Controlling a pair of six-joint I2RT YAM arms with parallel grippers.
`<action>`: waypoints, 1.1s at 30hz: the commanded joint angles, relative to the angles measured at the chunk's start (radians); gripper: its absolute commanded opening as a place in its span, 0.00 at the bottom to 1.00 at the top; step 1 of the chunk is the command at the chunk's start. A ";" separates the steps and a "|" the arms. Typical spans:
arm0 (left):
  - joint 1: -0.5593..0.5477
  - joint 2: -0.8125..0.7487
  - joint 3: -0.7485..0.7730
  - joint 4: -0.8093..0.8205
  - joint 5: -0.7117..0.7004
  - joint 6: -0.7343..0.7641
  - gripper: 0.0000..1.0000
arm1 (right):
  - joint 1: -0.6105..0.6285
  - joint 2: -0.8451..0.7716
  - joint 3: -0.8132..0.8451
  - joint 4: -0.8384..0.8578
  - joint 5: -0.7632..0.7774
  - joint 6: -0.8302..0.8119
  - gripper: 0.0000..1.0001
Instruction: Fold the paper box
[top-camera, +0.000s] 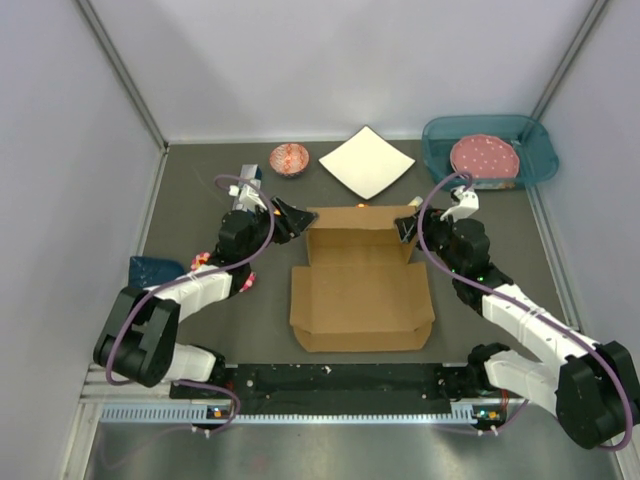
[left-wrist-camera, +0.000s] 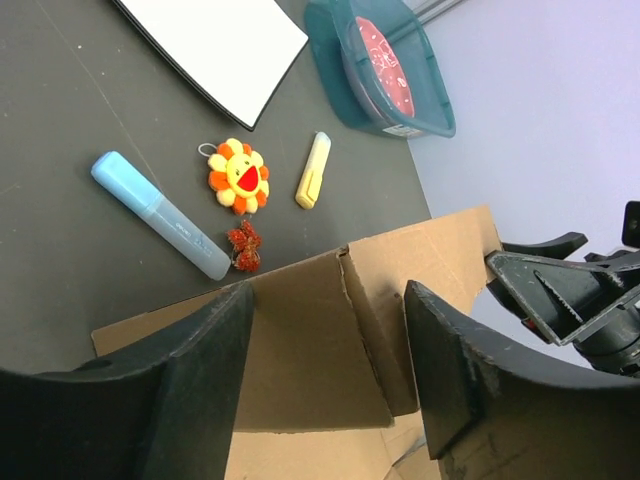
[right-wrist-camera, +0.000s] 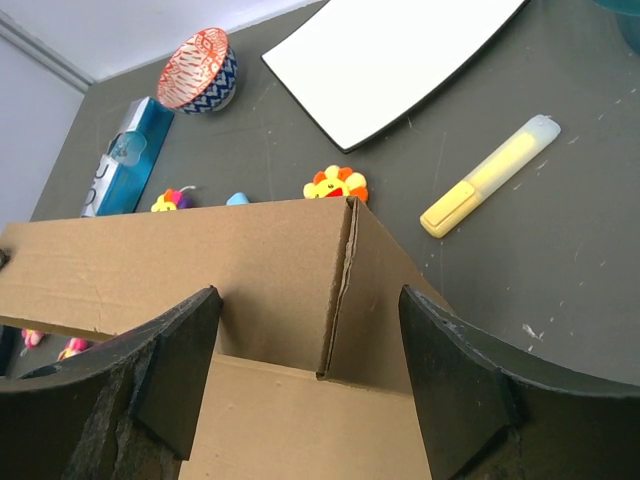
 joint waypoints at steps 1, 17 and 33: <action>0.000 0.013 -0.006 0.127 0.063 -0.020 0.61 | -0.008 0.024 -0.022 -0.098 -0.007 -0.022 0.72; 0.000 0.078 -0.033 -0.026 0.008 0.078 0.26 | -0.008 0.011 -0.094 -0.143 0.022 0.004 0.62; 0.002 0.132 0.092 -0.184 -0.006 0.173 0.24 | -0.098 -0.029 0.069 -0.161 -0.110 0.042 0.75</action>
